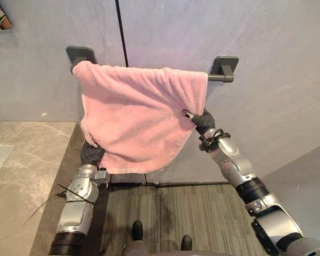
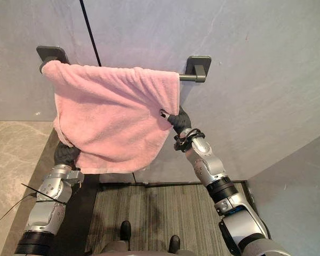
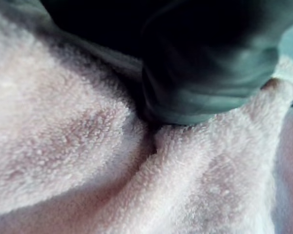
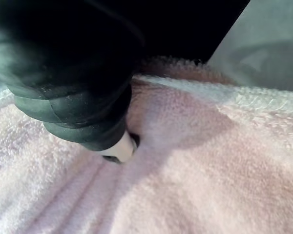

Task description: Organize washtable

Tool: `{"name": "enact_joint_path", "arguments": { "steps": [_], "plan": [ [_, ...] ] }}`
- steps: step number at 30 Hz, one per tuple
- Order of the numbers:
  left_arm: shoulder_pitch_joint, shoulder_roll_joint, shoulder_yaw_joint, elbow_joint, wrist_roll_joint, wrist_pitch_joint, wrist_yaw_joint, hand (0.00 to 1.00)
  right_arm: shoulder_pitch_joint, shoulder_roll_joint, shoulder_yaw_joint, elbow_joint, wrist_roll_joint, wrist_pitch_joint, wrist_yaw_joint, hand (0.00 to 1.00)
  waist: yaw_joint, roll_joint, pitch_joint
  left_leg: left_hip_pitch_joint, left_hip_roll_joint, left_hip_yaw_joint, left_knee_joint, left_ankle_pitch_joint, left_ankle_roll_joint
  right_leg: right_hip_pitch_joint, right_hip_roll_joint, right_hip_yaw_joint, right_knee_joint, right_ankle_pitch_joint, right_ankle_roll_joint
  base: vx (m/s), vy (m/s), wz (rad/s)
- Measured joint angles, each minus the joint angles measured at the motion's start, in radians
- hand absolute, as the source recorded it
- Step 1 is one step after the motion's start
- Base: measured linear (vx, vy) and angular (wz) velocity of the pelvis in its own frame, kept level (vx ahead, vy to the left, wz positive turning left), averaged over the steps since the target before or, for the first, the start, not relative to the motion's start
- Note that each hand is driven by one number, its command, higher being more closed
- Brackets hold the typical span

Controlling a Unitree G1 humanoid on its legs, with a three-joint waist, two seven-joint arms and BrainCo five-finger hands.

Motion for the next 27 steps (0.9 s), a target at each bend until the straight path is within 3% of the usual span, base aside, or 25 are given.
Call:
{"name": "enact_joint_path", "arguments": {
  "steps": [9, 16, 27],
  "plan": [
    [-0.032, 0.000, 0.000, 0.001, 0.000, 0.010, 0.000, 1.00, -0.009, -0.009, -0.058, 0.000, 0.009, 0.000, -0.028, 1.00, 0.000, 0.000, 0.000, 0.001, 0.000, 0.003, 0.000, 0.001, 0.002, 0.000, -0.001, 0.001, -0.001, 0.003, 0.003, 0.00, 0.000, 0.00],
    [-0.102, 0.000, 0.000, 0.002, -0.001, 0.010, 0.005, 1.00, -0.131, -0.052, -0.062, 0.000, 0.054, -0.002, -0.048, 1.00, -0.003, 0.000, 0.000, 0.001, 0.000, 0.004, 0.000, 0.002, 0.002, 0.000, 0.000, 0.002, -0.002, 0.005, 0.002, 0.00, 0.000, 0.00],
    [-0.121, 0.001, 0.000, 0.003, -0.007, 0.009, 0.021, 1.00, -0.155, -0.103, -0.038, -0.005, 0.078, 0.006, -0.010, 1.00, -0.002, 0.001, 0.000, -0.002, 0.000, 0.004, 0.000, 0.002, 0.002, -0.001, 0.000, 0.002, -0.005, 0.005, 0.002, 0.00, 0.000, 0.00]
  ]
}}
